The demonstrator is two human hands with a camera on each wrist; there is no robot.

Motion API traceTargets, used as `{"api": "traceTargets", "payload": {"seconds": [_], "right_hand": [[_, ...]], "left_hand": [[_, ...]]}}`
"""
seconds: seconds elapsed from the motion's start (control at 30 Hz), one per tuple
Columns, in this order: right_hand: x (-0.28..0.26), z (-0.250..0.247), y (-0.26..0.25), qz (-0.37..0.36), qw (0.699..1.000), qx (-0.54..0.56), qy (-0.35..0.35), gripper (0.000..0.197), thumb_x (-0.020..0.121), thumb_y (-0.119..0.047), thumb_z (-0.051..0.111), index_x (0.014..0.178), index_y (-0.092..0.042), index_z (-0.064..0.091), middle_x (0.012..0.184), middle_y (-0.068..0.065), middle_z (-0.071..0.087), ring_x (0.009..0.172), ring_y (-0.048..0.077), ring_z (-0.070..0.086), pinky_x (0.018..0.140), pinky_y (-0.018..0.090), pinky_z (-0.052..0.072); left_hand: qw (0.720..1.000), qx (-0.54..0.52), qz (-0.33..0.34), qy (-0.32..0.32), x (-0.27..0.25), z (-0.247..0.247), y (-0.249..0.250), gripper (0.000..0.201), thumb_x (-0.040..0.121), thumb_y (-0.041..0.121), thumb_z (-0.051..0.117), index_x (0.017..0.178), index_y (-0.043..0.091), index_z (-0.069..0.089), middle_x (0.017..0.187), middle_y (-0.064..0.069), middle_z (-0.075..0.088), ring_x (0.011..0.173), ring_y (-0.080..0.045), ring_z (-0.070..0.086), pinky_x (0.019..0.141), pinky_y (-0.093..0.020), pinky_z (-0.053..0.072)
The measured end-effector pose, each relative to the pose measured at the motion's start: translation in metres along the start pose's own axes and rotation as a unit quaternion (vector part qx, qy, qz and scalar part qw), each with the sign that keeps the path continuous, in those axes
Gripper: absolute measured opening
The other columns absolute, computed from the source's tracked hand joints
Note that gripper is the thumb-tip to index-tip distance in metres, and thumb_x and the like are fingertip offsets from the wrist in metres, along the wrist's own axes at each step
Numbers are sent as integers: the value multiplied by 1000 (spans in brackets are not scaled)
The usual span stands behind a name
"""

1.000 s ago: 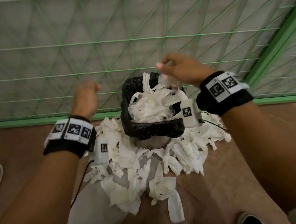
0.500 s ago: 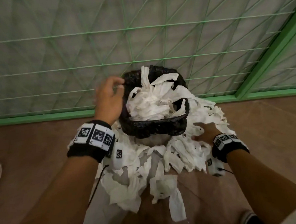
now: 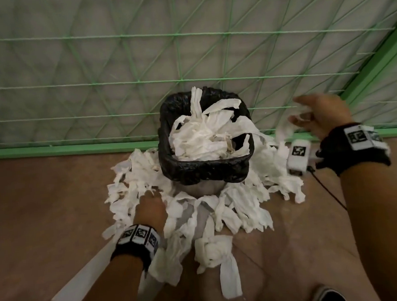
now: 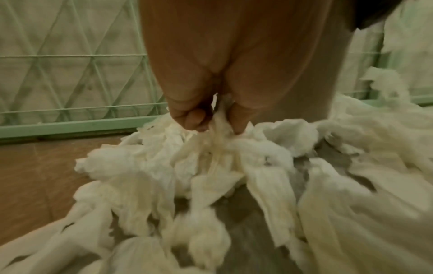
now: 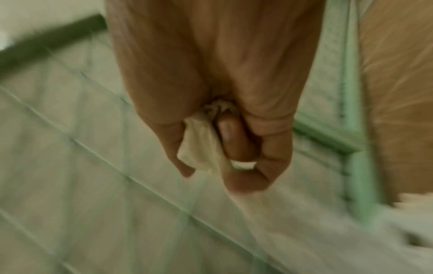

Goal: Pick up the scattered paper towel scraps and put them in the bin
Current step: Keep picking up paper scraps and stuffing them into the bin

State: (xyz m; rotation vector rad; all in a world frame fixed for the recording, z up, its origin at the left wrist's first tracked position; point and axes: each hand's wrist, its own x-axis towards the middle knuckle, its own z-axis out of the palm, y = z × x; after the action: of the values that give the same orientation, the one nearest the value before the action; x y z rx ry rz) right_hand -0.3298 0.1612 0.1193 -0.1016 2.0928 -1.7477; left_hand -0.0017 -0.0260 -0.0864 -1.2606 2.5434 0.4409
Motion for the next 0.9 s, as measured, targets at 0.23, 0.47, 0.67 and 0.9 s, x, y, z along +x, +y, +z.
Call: {"api": "traceTargets", "payload": {"seconds": [0.23,0.47,0.67,0.9], "right_hand": [[-55,24,-123,-223,937,231,-135,29,76,8,53,67,-16,40,83,6,57,73,9,64,65,19,51],[-82,106,-81,-189,967,-17,-172,13,82,-4,51,81,-15,45,72,1,48,59,17,52,47,26,48],[-71,105,-30,-133,898,-346,-236,64,81,-62,58,133,-29,41,118,-7,50,76,20,70,63,30,58],[-1,35,-9,-85,982,-169,25,31,82,-44,58,97,-17,52,90,7,61,60,25,65,62,39,55]], "left_hand": [[951,-282,-63,110,2,-68,-7,40,98,25,41,131,2,36,130,-28,52,118,-43,52,96,-47,44],[866,-444,-70,219,-14,-173,3,38,99,23,38,135,9,37,132,-17,52,120,-36,52,93,-41,42],[772,-550,121,295,-53,-276,56,16,100,17,29,90,12,41,80,5,46,69,-3,46,53,-7,43],[885,-292,268,245,-31,-254,122,46,87,-1,45,126,20,57,119,-9,55,97,-15,55,83,-21,42]]}}
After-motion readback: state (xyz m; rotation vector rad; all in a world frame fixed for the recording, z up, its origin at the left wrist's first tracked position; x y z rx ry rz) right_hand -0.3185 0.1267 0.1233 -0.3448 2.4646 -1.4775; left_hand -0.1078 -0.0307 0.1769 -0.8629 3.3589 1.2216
